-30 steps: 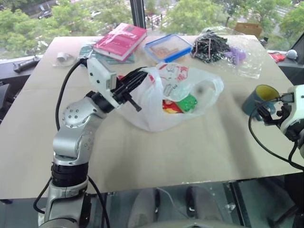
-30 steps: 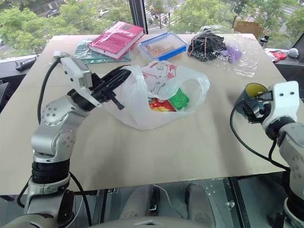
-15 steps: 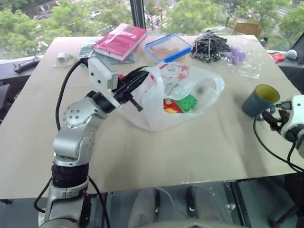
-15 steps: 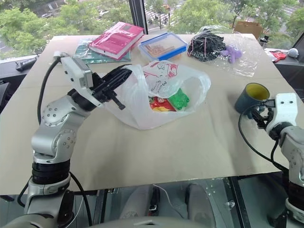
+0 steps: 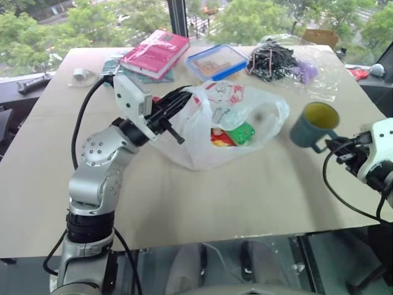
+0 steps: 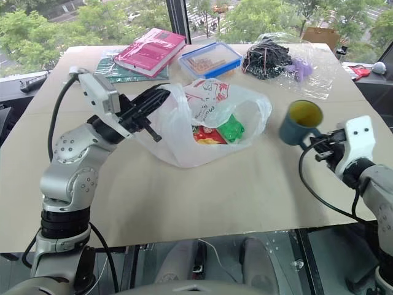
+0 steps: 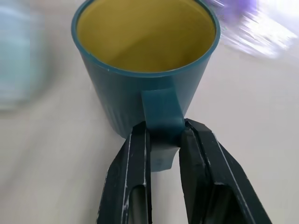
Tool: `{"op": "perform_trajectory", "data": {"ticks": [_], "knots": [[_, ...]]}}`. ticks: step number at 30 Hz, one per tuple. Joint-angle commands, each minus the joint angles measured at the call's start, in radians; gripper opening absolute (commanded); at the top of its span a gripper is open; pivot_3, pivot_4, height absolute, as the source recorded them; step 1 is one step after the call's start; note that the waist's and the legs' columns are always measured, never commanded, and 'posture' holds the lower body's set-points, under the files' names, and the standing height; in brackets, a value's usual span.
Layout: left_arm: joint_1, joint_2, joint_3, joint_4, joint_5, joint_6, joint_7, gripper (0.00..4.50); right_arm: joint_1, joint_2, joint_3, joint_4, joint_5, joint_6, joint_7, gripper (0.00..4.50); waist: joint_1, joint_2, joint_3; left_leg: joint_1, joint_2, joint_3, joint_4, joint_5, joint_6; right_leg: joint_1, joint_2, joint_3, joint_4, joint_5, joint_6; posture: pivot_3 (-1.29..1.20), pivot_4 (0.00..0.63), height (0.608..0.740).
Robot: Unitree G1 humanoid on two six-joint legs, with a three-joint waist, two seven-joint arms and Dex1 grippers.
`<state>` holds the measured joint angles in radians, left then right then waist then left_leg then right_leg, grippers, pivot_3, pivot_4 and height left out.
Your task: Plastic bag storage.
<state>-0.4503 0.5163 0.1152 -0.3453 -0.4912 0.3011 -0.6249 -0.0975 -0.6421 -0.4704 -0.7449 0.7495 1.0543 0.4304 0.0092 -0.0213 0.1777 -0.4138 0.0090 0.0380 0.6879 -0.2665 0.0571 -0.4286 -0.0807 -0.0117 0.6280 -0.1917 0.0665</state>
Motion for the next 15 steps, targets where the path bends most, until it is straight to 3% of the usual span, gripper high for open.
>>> {"op": "perform_trajectory", "data": {"ticks": [1,7,11,15], "knots": [[-0.025,0.003,0.01,-0.026,-0.002,-0.008,0.0,0.0,-0.042,0.009,0.011,-0.129,0.222,0.064,-0.032,0.33,0.0,0.0,0.0,0.0,0.0,0.0,0.0,0.0,0.0,0.0,0.0,0.0,0.0,0.0,0.0,0.0,0.15,0.74],[-0.036,0.012,0.017,-0.03,-0.01,0.0,-0.002,0.0,-0.094,-0.001,0.115,-0.113,0.342,0.075,-0.109,0.33,0.004,-0.001,0.0,0.0,-0.002,-0.002,0.001,0.0,0.0,0.002,-0.001,0.0,-0.001,0.0,0.0,0.0,0.15,0.74],[-0.021,0.028,0.026,-0.055,-0.021,0.009,-0.016,0.0,-0.198,0.025,0.264,0.015,0.209,0.036,-0.16,0.33,-0.004,-0.001,0.0,0.0,-0.002,-0.001,0.001,0.0,0.0,0.002,0.001,0.001,-0.001,0.0,0.0,0.0,0.15,0.74],[0.031,0.072,0.041,-0.103,-0.025,0.001,-0.06,0.0,-0.271,0.032,0.335,0.128,0.112,-0.022,-0.141,0.33,-0.007,-0.001,0.0,0.0,-0.003,-0.001,0.001,0.0,0.0,0.001,0.001,0.001,0.0,0.0,0.0,0.0,0.15,0.74]]}}
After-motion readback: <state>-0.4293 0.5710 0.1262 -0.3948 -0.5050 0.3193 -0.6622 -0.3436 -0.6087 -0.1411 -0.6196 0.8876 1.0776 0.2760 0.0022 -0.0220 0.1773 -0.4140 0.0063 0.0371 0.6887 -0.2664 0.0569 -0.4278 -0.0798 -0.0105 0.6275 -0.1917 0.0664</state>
